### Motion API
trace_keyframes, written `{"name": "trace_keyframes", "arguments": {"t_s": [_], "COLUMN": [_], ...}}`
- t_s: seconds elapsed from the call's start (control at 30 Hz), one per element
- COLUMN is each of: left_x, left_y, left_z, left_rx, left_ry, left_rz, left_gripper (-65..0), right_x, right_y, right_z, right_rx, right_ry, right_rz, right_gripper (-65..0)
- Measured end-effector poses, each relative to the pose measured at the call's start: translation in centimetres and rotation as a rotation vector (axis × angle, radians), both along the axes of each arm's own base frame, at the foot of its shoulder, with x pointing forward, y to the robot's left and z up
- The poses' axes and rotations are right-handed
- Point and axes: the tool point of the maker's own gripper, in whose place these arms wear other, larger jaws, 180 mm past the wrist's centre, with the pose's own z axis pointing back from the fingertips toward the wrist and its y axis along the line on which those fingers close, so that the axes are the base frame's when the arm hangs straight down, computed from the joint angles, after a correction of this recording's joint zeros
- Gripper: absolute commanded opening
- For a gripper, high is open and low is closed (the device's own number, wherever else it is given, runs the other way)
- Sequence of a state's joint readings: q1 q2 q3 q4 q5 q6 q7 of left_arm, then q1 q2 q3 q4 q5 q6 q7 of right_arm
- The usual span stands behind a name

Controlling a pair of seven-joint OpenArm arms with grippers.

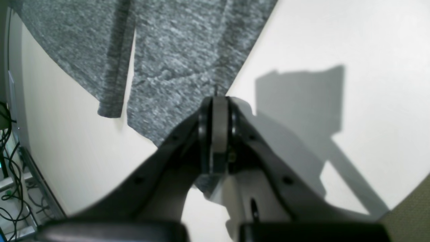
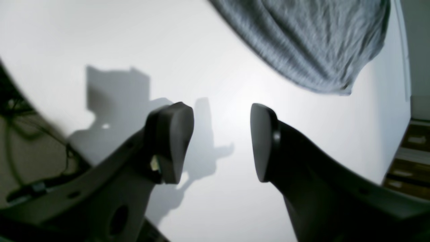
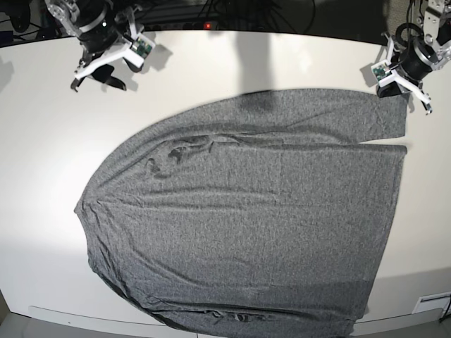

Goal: Fold the T-shirt properly
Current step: 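Move both grippers down toward the shirt's shoulder corners, then grasp the shirt's shoulder edges with the left and right grippers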

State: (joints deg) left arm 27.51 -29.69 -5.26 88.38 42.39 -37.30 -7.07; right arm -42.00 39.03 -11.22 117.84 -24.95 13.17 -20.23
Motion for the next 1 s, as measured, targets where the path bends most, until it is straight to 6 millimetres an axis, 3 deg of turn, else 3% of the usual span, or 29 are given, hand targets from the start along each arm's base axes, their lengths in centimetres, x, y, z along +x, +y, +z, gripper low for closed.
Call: {"name": "trace_keyframes", "arguments": {"t_s": [0.2,0.4,0.5,0.73,1.0], "left_x": [-0.1,0.0,0.0,0.0,0.0], "left_y": [0.0,-0.1,-0.2,-0.3,-0.3], "left_z": [0.0,0.1,0.1,0.2,0.2], "left_rx": [-0.001,-0.024,-0.043,-0.052,-0.052], "left_ry": [0.001,0.004,0.006,0.007,0.007], "left_rz": [0.0,0.02,0.036,0.043,0.043], "left_gripper": [-65.0,-65.0,-65.0,-65.0,-65.0], "right_x": [2.0,3.6,5.2,9.6,12.2], "right_y": [0.3,-0.1,0.5,1.5,-0.1], "right_z": [0.2,-3.2,-4.9,-5.7,-7.1], "right_rx": [-0.007,-0.034,-0.064,-0.094,-0.164], "right_ry": [-0.02,0.014,0.0,-0.028,0.039], "right_rz": [0.049,0.065,0.08,0.117,0.155], "right_gripper": [-33.8,-33.8,-33.8,-33.8,-33.8]}}
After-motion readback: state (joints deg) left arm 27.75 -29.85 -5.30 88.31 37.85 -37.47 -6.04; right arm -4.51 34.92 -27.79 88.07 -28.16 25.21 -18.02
